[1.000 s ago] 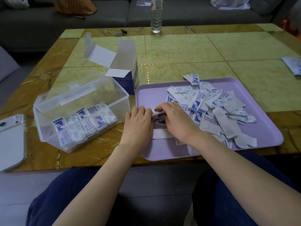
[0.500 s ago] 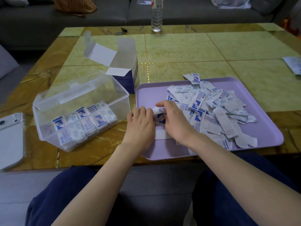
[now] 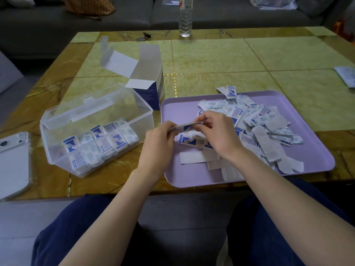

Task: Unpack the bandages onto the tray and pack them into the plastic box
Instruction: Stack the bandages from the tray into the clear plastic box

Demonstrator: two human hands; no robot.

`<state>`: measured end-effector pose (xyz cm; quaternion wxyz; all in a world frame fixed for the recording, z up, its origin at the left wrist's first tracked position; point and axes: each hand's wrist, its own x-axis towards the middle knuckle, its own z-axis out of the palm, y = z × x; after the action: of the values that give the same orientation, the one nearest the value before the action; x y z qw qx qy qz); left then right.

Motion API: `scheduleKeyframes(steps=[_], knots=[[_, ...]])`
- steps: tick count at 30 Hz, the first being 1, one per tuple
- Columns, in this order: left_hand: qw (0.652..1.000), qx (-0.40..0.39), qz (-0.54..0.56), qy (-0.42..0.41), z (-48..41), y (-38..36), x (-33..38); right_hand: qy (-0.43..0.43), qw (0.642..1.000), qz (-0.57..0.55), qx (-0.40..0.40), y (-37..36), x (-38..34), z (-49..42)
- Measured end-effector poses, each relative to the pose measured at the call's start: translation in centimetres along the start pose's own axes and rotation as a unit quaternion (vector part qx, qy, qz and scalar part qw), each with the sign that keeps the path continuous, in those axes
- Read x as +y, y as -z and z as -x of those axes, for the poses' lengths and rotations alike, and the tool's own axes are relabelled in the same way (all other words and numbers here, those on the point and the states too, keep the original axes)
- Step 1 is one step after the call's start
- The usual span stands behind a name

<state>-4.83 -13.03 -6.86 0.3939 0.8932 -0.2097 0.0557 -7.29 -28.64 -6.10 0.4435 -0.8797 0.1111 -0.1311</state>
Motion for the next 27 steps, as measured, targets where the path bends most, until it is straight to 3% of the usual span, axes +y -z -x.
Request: scheduleKeyframes(steps=[10,16,22,27], knots=[[0.991,-0.006,0.123,0.057,-0.4,1.1,0.2,-0.088,0.976,-0.186,-0.073,1.9,-0.5,-0.6],[0.968,-0.002,0.232,0.097,-0.5,1.8,0.5,-0.074,0.967,-0.226,-0.087,1.9,-0.9,-0.4],[0.993,-0.038,0.096,0.06,0.2,1.9,0.0,-0.036,0.984,-0.154,-0.082,1.6,-0.6,-0.2],[0.994,-0.02,0.095,0.045,0.6,2.1,-0.2,0.005,0.99,-0.115,-0.085,1.0,-1.0,0.4]])
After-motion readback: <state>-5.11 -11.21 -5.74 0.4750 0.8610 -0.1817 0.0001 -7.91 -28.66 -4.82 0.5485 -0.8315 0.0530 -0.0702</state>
